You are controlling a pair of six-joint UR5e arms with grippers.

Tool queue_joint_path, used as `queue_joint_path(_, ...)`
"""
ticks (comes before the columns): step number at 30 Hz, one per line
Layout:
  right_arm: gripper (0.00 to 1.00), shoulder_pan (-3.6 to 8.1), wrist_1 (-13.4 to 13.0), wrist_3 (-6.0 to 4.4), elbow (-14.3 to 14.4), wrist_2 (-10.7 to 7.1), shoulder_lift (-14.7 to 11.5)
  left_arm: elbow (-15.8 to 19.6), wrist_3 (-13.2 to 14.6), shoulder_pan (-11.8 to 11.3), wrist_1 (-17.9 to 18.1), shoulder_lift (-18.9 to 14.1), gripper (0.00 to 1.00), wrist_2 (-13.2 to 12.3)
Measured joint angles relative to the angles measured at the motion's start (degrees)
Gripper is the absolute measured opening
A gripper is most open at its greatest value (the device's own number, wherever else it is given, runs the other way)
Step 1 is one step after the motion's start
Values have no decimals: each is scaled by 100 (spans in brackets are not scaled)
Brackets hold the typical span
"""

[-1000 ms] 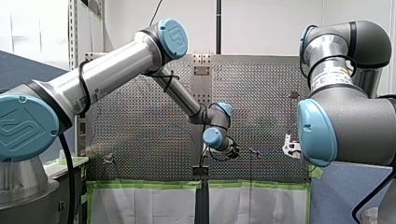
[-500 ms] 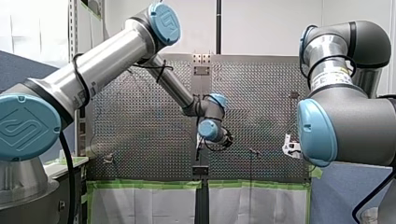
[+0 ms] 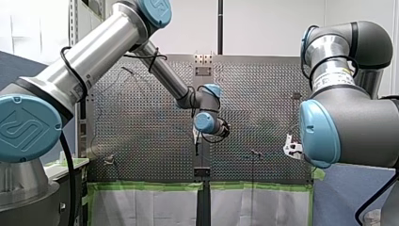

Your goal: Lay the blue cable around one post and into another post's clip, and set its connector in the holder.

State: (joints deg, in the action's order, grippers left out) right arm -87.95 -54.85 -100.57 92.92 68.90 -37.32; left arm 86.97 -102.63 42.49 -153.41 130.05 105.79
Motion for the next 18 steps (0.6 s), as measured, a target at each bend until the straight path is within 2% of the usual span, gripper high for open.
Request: queue_joint_path(18, 0, -37, -9, -52, -1, -16, 4, 937, -90, -68, 19, -938, 100, 154)
